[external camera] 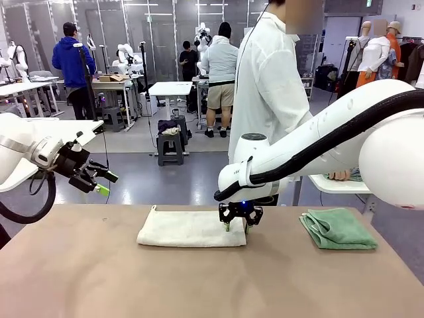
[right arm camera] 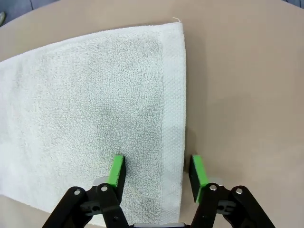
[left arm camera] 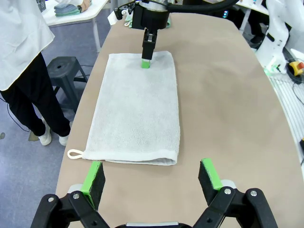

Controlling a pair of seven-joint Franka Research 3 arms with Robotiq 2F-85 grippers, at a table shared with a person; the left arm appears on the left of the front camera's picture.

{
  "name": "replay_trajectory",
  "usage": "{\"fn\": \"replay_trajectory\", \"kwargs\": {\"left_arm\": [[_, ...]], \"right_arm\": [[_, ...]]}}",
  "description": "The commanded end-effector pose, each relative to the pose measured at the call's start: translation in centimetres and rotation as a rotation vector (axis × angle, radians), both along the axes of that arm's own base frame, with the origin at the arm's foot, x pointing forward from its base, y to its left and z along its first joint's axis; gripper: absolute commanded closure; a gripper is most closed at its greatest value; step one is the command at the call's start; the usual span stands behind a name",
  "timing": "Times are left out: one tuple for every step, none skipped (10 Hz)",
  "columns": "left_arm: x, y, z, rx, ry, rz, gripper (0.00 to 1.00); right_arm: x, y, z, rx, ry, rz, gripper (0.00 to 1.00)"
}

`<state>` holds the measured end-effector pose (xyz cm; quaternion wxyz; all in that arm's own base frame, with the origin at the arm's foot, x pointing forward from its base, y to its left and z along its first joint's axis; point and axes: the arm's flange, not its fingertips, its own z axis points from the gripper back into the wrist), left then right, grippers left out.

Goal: Fold the towels and place them in the basket.
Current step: When a person lays out a Towel with hook on the table, fold it in half twice.

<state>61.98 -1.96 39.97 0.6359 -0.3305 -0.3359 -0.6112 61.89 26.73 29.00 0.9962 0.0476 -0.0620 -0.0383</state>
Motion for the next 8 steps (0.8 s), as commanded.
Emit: {"fn": "replay_trajectory", "kwargs": {"left_arm": [[-0.21,-0.08,0.21,0.005,-0.006,0.005,0.0],[-0.21,-0.08,0.21,0.005,-0.006,0.005,0.0],[-0.21,-0.08,0.21,0.005,-0.006,0.005,0.0],[-0.21,-0.08,0.21,0.005,-0.006,0.005,0.0],[-0.21,-0.08,0.21,0.005,-0.006,0.005,0.0],[-0.21,-0.08,0.21,0.005,-0.006,0.005,0.0],[-0.21,-0.08,0.21,0.005,-0.006,0.005,0.0],[-0.21,-0.08,0.21,0.005,-0.006,0.005,0.0]], "right_arm": [[0.46,0.66,-0.41,-0.028,0.012,-0.045,0.49],[0.57,0.69,-0.41,-0.027,0.016,-0.044,0.56],[0.66,0.65,-0.39,-0.015,0.026,-0.037,0.68],[0.66,0.59,-0.38,-0.018,0.034,-0.044,0.75],[0.72,0.57,-0.34,-0.018,0.038,-0.047,0.87],[0.74,0.61,-0.3,-0.022,0.04,-0.05,0.95],[0.78,0.61,-0.3,-0.025,0.042,-0.048,1.0],[0.79,0.61,-0.3,-0.028,0.044,-0.047,1.0]]}}
